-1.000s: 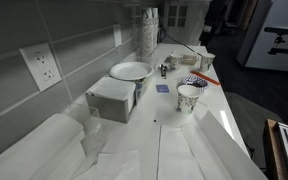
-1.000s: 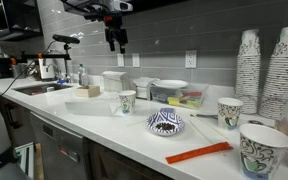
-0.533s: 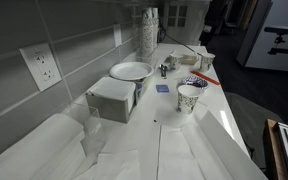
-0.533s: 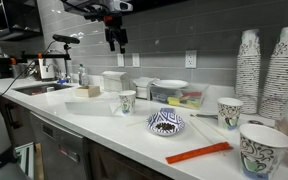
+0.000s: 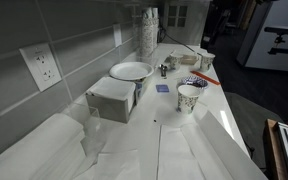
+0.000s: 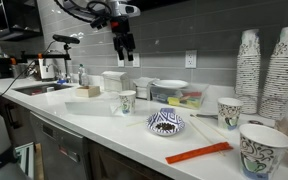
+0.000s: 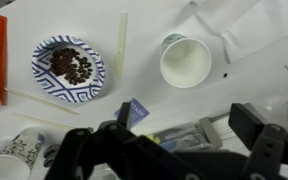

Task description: Place the coffee beans from the bowl in the coffee cup on the left.

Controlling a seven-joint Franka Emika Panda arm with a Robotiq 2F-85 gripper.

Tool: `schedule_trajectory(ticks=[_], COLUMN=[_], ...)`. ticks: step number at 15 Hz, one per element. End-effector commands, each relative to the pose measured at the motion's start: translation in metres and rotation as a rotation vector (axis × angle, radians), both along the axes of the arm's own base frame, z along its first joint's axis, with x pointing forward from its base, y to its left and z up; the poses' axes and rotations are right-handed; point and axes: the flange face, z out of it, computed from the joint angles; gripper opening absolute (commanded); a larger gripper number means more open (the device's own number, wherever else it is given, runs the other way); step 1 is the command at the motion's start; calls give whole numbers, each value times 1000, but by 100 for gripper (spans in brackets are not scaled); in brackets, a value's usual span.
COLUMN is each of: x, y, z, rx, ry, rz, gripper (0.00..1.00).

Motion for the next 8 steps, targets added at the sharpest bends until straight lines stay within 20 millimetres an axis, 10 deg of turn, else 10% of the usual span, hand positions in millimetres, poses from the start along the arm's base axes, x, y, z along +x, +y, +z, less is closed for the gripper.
schedule_trajectory(ticks=[1, 8], x=[8, 23], y=[-30, -95], z=[-35, -106], rx=[-51, -102], ry=[-10, 15], rz=[-76, -154], gripper=[100, 100])
